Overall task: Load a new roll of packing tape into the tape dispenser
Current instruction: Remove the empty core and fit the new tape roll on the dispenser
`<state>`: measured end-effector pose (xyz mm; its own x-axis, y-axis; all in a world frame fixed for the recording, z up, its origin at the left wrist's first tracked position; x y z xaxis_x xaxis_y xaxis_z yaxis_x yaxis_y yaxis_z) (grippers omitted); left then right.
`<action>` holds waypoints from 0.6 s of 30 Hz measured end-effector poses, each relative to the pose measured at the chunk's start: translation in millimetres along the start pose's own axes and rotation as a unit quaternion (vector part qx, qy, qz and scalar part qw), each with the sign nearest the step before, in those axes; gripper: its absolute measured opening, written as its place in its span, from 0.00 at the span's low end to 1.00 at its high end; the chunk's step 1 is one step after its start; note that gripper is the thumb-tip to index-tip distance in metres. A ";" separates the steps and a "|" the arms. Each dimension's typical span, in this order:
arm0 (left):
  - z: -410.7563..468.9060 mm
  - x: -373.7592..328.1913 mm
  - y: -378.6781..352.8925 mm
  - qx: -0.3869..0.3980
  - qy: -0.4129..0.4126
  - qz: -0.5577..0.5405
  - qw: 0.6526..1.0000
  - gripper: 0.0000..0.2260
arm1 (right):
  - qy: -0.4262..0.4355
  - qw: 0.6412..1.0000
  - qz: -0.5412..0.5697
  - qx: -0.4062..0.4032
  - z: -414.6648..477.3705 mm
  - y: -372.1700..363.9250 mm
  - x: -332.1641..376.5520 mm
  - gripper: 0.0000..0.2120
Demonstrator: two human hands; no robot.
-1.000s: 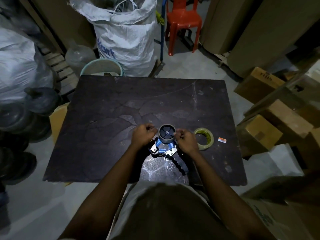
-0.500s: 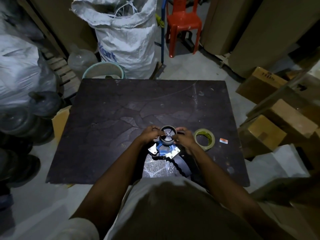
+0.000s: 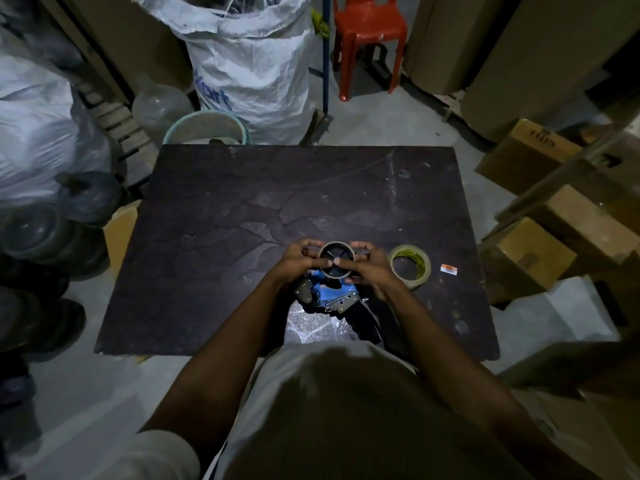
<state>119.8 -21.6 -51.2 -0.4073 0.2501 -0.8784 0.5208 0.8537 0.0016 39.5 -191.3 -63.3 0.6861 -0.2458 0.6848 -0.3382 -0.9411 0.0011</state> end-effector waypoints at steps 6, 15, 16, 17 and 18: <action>-3.3 6.0 5.2 -0.035 -0.003 -0.042 0.998 0.16 | 0.010 1.000 -0.008 -0.018 0.1 -2.2 1.7 0.28; -10.7 5.2 6.4 -0.050 -0.019 -0.058 0.997 0.13 | 0.003 0.999 -0.012 -0.032 0.8 -3.4 1.7 0.29; -10.7 5.7 7.0 -0.051 -0.021 -0.054 0.997 0.13 | 0.003 0.999 -0.012 -0.033 0.6 -3.3 2.4 0.29; -11.3 5.2 6.9 -0.054 -0.022 -0.055 0.997 0.12 | 0.002 0.999 -0.011 -0.035 0.7 -3.5 2.9 0.29; -11.7 4.8 7.0 -0.057 -0.023 -0.058 0.996 0.11 | 0.000 0.999 -0.008 -0.037 1.3 -3.3 2.8 0.29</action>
<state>112.7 -9.1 -49.8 -0.4227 0.1281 -0.8972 0.3825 0.9227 -0.0484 43.3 -189.2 -62.3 0.6912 -0.2308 0.6849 -0.3740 -0.9251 0.0657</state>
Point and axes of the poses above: each hand's wrist, its own z-axis towards the middle knuckle, its own y-axis out of the back of the hand, x = y × z, the point moved 6 cm from there along z, towards the middle knuckle, and after that the axes turned 7 degrees about -y, right-handed, at the moved point
